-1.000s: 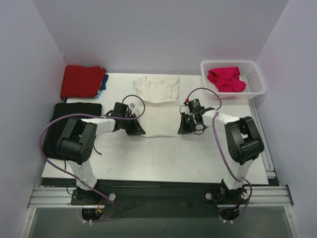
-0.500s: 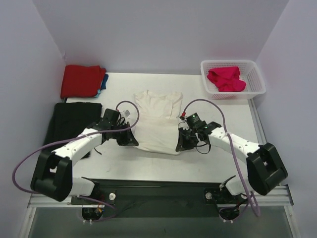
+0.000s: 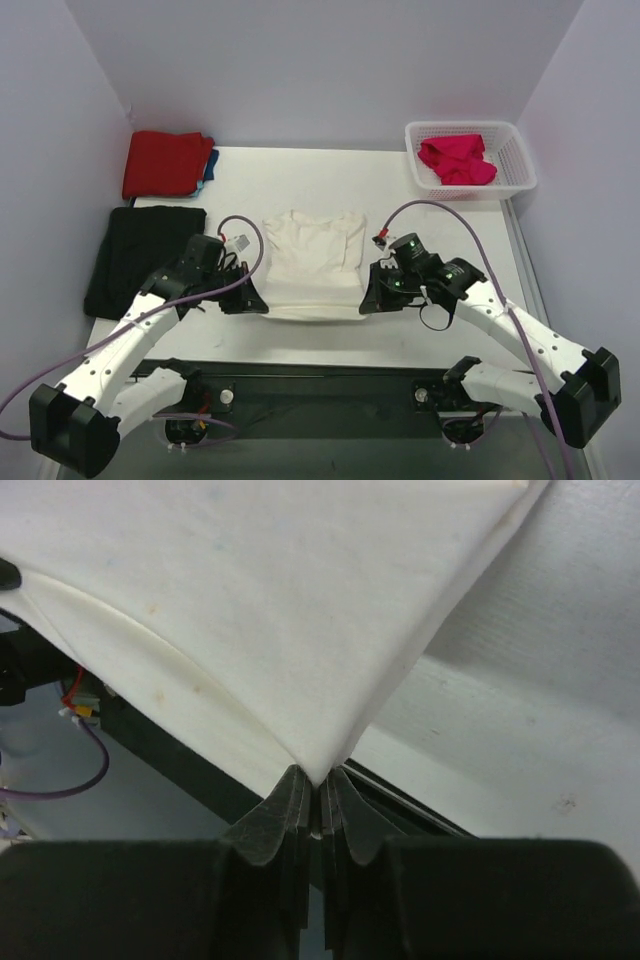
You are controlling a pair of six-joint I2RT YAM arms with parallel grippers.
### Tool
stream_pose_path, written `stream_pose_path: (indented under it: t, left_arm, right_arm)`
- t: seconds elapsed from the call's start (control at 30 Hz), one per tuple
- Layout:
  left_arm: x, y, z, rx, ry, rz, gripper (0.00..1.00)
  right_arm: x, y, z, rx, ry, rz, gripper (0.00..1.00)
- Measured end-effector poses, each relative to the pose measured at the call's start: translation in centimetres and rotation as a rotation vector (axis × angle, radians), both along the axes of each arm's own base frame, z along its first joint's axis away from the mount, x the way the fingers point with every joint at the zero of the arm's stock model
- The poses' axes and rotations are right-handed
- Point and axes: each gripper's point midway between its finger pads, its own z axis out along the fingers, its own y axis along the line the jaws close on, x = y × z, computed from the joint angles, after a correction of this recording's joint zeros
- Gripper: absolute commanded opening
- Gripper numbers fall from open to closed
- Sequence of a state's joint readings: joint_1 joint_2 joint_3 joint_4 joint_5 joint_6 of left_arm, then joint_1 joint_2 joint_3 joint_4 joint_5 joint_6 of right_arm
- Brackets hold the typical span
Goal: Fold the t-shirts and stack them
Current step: Fold the long partially folded tshirt into a neat square
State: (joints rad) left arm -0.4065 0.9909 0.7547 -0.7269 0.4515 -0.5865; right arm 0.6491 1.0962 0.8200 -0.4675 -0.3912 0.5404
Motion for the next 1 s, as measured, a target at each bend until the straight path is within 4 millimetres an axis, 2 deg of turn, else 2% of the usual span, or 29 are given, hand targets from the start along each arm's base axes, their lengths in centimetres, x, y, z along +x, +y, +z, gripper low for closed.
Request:
stream_pose_path:
  t: [0.13,0.3,0.4,0.5,0.67,1.0]
  left_arm:
    - [-1.1,0.4,1.5,-0.003,0.002,0.001,0.00]
    - [-0.6,0.1,4.5,-0.022,-0.044,0.001,0.00]
    - [0.5,-0.2,5.6,-0.020,-0.063,0.007,0.00]
    - [1.9,-0.4,5.6,0.007,-0.051,0.018,0.00]
    - [4.6,-1.0,4.3,0.062,-0.007,0.037,0.00]
    - [11.6,-2.4,1.8,0.146,-0.014,0.077,0.00]
  right_arm:
    - [-0.9,0.0,2.3,0.027,-0.024,0.010,0.00]
    - [-0.8,-0.4,5.0,0.044,-0.081,-0.005,0.00]
    - [-0.2,-0.6,5.4,0.022,-0.101,-0.018,0.00]
    - [0.8,-0.7,4.8,-0.018,-0.103,-0.034,0.00]
    - [3.9,-1.5,3.3,-0.062,-0.090,-0.105,0.00]
    - [12.2,-2.2,2.5,-0.101,-0.109,-0.193,0.00]
